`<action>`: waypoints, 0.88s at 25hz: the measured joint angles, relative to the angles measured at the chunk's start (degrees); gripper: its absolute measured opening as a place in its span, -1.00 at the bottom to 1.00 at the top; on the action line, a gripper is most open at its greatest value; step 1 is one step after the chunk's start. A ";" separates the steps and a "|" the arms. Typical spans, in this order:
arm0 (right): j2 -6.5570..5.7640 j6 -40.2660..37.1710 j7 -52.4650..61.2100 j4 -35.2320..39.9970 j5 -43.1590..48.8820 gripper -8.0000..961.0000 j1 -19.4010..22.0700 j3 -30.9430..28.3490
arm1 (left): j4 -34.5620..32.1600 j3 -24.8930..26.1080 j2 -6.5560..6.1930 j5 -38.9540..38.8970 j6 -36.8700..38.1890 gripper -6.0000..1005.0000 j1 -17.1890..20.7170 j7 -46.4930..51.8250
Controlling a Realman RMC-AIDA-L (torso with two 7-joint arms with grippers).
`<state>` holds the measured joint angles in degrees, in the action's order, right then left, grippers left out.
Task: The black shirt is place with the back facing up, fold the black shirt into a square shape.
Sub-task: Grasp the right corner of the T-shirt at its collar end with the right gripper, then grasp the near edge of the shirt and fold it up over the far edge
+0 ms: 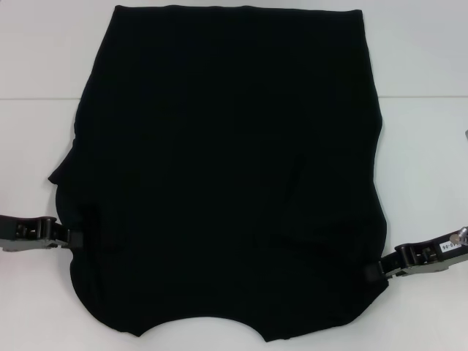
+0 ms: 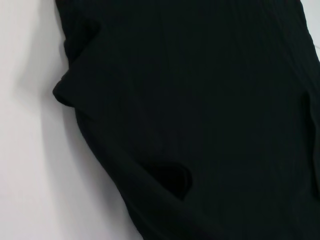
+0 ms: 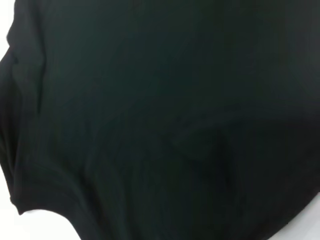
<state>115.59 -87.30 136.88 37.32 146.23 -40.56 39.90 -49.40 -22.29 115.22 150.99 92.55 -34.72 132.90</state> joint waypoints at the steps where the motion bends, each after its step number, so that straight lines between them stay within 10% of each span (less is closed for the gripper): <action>1: -0.05 0.14 0.05 -0.02 0.03 -0.35 0.00 0.00 | 0.00 -0.08 0.00 -0.01 0.00 -0.90 -0.03 0.00; 7: -0.25 0.32 0.49 -0.11 0.07 -0.80 0.06 0.00 | 0.38 -0.23 -0.02 -0.02 0.08 -0.90 -0.40 -0.08; 22: -1.46 -8.21 3.58 7.09 0.25 -0.88 8.83 -1.61 | 0.61 -0.31 -0.51 0.21 9.09 -0.90 -0.59 -2.31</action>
<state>114.13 -95.51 140.46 44.41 146.48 -31.74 38.30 -48.79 -22.59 114.72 151.20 101.64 -35.30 130.59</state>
